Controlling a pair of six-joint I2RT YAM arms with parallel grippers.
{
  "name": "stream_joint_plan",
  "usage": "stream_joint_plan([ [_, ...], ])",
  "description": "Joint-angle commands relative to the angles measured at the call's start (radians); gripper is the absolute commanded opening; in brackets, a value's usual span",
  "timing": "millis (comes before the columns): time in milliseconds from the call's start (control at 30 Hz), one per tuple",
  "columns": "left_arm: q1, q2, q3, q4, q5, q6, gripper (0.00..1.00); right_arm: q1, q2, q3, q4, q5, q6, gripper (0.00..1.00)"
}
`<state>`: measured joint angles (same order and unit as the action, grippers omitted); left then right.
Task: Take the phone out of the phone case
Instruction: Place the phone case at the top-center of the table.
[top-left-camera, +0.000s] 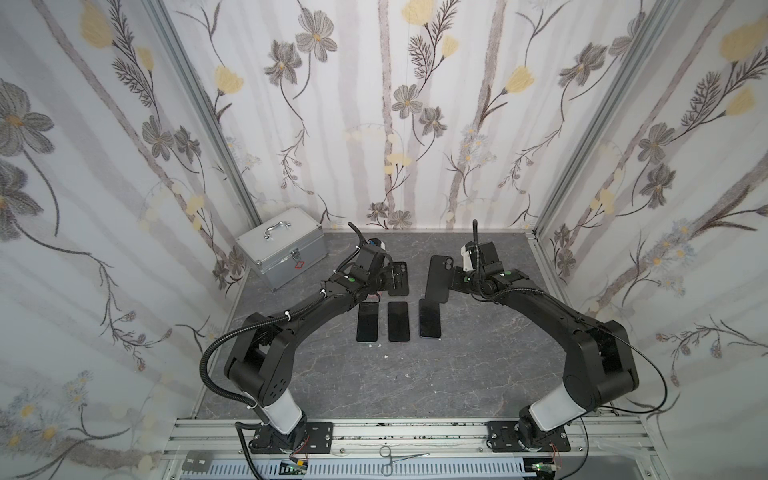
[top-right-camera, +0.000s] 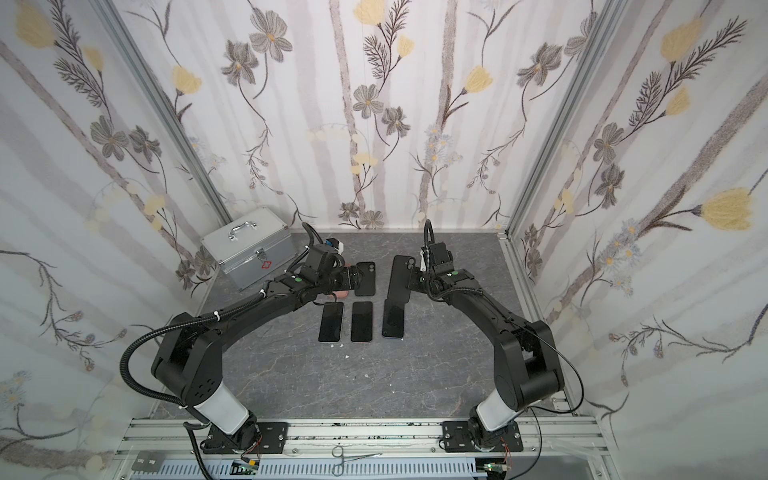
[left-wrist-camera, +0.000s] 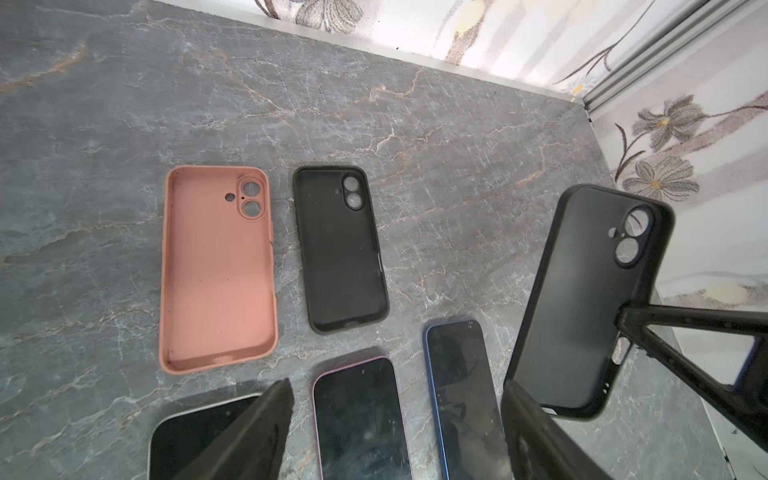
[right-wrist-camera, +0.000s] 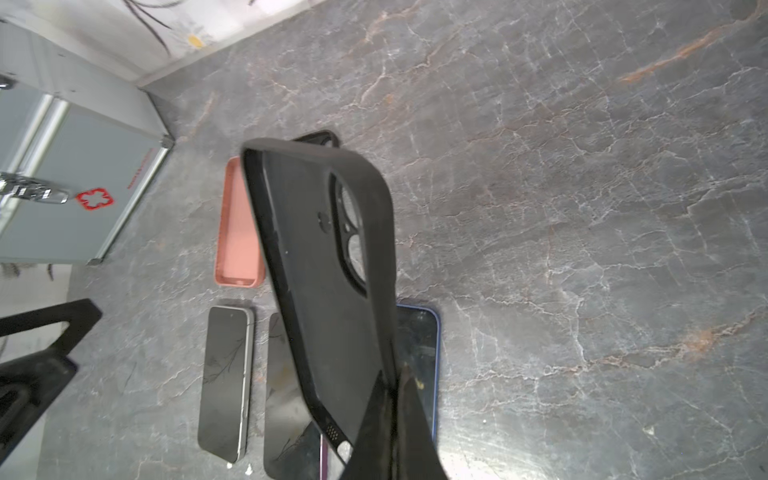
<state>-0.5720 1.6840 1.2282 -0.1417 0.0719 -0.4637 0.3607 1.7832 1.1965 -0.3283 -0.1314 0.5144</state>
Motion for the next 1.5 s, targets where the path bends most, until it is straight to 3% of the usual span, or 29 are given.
stream_joint_plan([
  [0, 0.010, 0.048, 0.044, 0.028, -0.004, 0.005, 0.81, -0.015, 0.079, 0.075, -0.029, -0.021, -0.011, 0.00],
  [267, 0.011, 0.162, 0.164, 0.043, 0.040, 0.055, 0.84, -0.042, 0.345, 0.349, -0.162, -0.064, -0.107, 0.00],
  [433, 0.012, 0.202, 0.192, 0.075, 0.065, 0.057, 0.93, -0.056, 0.482, 0.500, -0.240, -0.104, -0.153, 0.00],
  [600, 0.012, 0.207, 0.181, 0.103, 0.091, 0.052, 1.00, -0.066, 0.562, 0.590, -0.268, -0.129, -0.165, 0.00],
  [867, 0.012, 0.201, 0.160, 0.114, 0.102, 0.050, 1.00, -0.068, 0.671, 0.719, -0.320, -0.147, -0.183, 0.00],
  [1133, 0.011, 0.203, 0.155, 0.116, 0.118, 0.046, 1.00, -0.068, 0.735, 0.784, -0.337, -0.156, -0.188, 0.08],
  [1467, 0.012, 0.180, 0.133, 0.119, 0.121, 0.043, 1.00, -0.068, 0.751, 0.831, -0.365, -0.172, -0.195, 0.29],
])
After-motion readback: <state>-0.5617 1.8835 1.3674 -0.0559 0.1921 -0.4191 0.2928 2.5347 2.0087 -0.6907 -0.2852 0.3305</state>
